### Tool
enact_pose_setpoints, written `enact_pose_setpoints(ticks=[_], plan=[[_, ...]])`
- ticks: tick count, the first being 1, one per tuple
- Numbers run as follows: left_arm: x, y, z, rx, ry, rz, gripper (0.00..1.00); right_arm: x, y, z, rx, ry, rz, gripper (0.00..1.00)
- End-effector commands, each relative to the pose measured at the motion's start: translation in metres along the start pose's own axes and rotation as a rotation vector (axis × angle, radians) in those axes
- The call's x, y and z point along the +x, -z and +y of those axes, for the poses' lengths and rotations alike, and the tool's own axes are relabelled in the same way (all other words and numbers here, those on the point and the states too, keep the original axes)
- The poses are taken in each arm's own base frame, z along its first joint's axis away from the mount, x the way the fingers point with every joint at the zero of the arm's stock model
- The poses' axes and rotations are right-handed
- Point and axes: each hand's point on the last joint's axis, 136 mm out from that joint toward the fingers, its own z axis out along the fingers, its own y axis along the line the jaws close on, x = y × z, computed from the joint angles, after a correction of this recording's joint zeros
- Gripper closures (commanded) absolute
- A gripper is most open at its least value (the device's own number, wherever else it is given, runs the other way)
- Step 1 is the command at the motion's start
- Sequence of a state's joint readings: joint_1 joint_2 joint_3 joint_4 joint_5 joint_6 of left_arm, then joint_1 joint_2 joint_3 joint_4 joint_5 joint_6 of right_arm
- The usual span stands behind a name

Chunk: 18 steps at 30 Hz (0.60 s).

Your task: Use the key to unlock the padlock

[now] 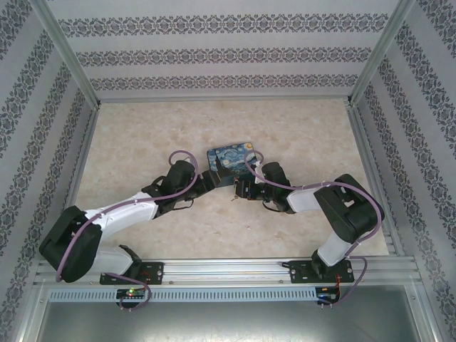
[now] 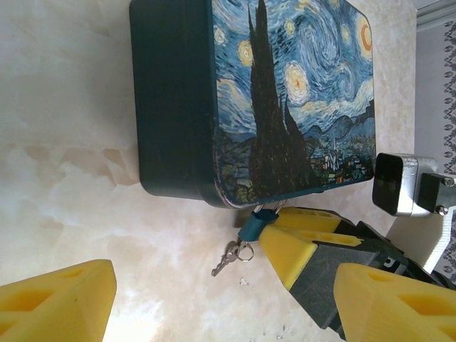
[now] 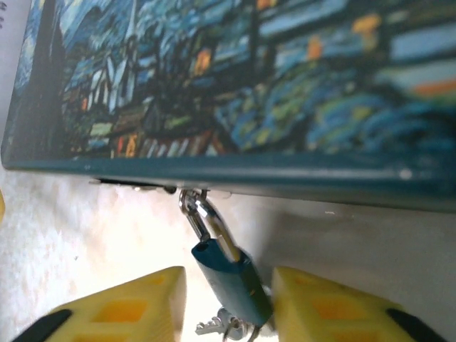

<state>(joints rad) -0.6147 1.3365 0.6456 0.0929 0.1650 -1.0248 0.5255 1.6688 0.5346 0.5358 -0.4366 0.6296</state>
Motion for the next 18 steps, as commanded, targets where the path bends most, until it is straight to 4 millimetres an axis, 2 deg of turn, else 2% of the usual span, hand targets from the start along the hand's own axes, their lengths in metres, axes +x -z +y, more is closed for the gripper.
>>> enact_pose_setpoints(ticks=[1,3,6,9,18], plan=[[-0.009,-0.001,-0.009,0.015,-0.013,-0.004,0.20,0.004,-0.002,-0.001,-0.015,-0.002,0.021,0.70],[-0.011,-0.002,-0.010,0.013,-0.017,-0.006,0.20,0.007,-0.001,-0.003,-0.010,-0.003,0.026,0.77],[-0.015,-0.002,-0.011,0.000,-0.036,-0.010,0.20,0.011,0.002,-0.008,0.004,-0.008,0.029,0.92],[-0.017,-0.001,-0.011,-0.023,-0.064,-0.009,0.20,0.012,0.004,-0.014,0.015,-0.021,0.029,1.00],[-0.023,-0.006,-0.007,-0.116,-0.143,0.011,0.21,0.008,0.009,-0.015,0.020,-0.046,0.008,1.00]])
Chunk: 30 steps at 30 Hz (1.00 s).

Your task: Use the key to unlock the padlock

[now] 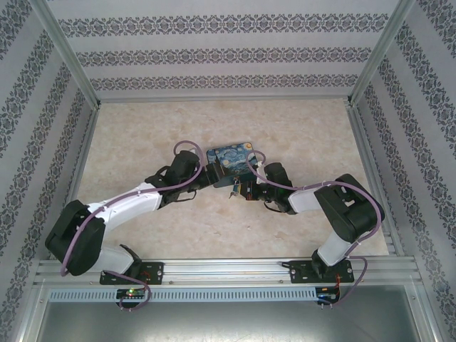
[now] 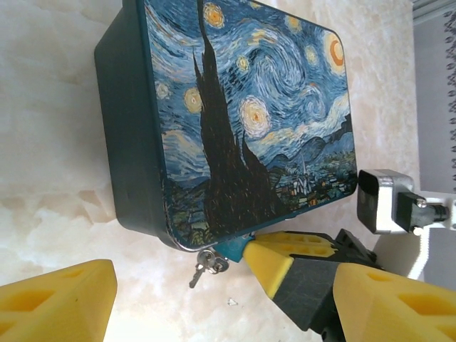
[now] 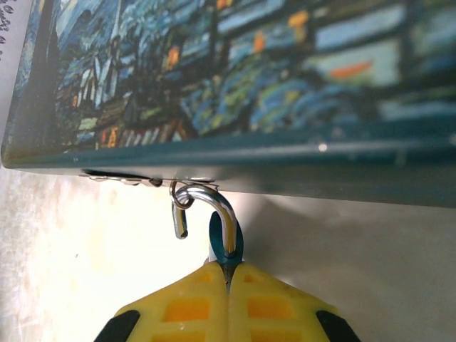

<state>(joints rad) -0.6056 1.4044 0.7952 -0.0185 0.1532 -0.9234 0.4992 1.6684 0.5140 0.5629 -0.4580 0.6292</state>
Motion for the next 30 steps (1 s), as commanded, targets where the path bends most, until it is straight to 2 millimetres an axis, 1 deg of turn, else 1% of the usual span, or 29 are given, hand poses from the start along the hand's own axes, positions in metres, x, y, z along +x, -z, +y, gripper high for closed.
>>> enact_pose_setpoints(ticks=[1,8,15,22,30], plan=[[-0.004,-0.002,0.015,-0.099,-0.066,0.017,0.21,0.009,0.005,-0.009,0.030,-0.040,0.015,1.00],[-0.008,-0.008,0.031,-0.245,-0.158,0.042,0.20,0.006,0.006,-0.006,0.009,-0.104,-0.005,1.00],[-0.011,-0.017,0.038,-0.366,-0.247,0.056,0.20,0.000,0.008,-0.001,-0.015,-0.170,-0.029,1.00],[-0.003,-0.027,0.046,-0.424,-0.282,0.073,0.19,-0.005,0.009,0.000,-0.020,-0.261,-0.054,1.00],[0.004,-0.032,0.051,-0.443,-0.290,0.085,0.19,-0.008,0.012,-0.005,-0.010,-0.394,-0.094,1.00]])
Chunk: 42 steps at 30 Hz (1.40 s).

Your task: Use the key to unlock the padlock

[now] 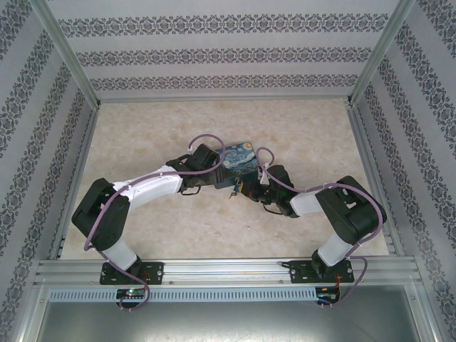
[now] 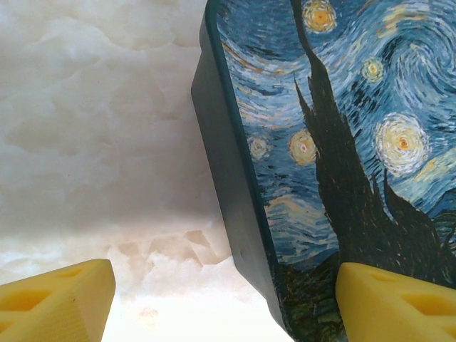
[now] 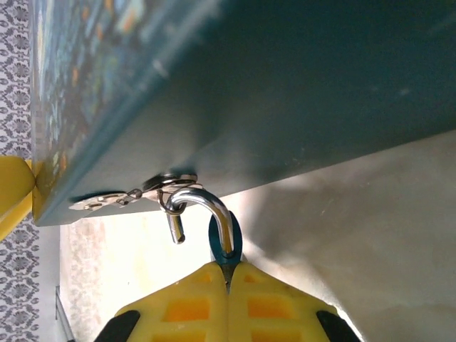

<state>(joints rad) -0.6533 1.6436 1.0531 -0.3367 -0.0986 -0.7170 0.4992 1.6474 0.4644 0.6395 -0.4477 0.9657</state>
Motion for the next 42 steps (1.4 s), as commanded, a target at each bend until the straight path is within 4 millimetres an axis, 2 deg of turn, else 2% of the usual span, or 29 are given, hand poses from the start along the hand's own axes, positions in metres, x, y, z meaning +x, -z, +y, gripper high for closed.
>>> enact_pose_setpoints(ticks=[1,23,36,42], plan=[[0.015,-0.008,0.011,-0.071,-0.042,0.044,0.19,-0.011,0.006,-0.003,0.005,-0.093,-0.066,1.00],[0.029,-0.017,0.012,-0.085,-0.043,0.079,0.20,-0.019,0.008,-0.004,0.002,-0.298,-0.162,1.00],[0.037,-0.023,0.013,-0.091,-0.048,0.110,0.24,-0.045,0.013,-0.001,-0.009,-0.351,-0.249,1.00],[0.039,-0.025,0.014,-0.092,-0.046,0.117,0.25,-0.058,0.017,-0.007,-0.005,-0.369,-0.280,1.00]])
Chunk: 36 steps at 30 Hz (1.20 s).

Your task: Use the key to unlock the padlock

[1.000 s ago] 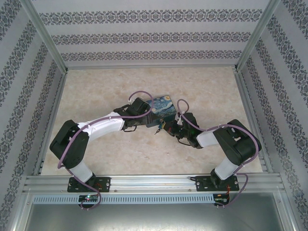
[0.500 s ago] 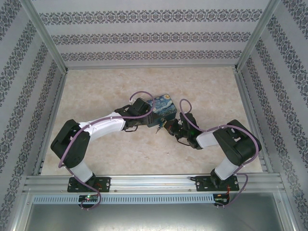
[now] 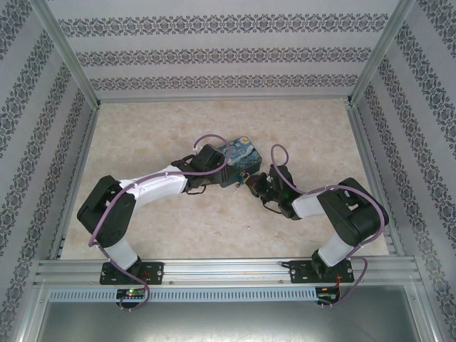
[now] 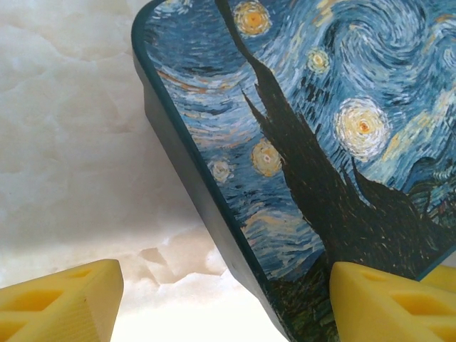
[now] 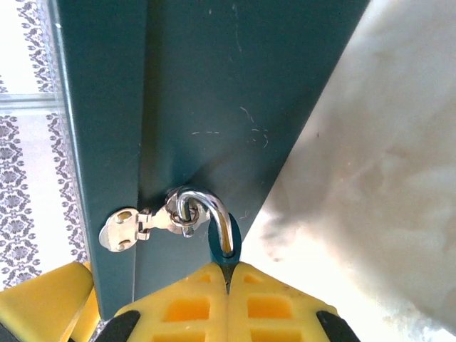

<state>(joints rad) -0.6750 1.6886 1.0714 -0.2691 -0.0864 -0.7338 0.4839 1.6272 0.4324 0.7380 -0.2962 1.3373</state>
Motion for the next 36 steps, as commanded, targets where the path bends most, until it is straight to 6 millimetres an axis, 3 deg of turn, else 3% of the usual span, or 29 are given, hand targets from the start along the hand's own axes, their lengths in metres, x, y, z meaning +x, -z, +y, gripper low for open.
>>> enact_pose_setpoints(ticks=[1,11,17,23,30,36], plan=[[0.042,-0.013,0.034,-0.139,-0.050,0.136,0.25,-0.028,0.003,0.006,-0.011,-0.024,-0.097,1.00],[0.046,-0.017,0.036,-0.144,-0.044,0.151,0.27,-0.048,0.007,0.006,-0.016,-0.031,-0.114,1.00],[0.046,-0.017,0.034,-0.139,-0.043,0.152,0.27,-0.037,0.010,0.014,-0.045,0.051,-0.062,1.00],[0.046,-0.019,0.034,-0.137,-0.047,0.157,0.27,-0.022,0.019,0.014,-0.067,0.215,-0.007,0.70],[0.046,-0.018,0.033,-0.133,-0.046,0.158,0.27,-0.007,0.014,0.002,-0.067,0.353,0.075,0.64],[0.046,-0.018,0.032,-0.131,-0.046,0.158,0.27,-0.003,0.007,0.003,-0.104,0.455,0.096,0.62]])
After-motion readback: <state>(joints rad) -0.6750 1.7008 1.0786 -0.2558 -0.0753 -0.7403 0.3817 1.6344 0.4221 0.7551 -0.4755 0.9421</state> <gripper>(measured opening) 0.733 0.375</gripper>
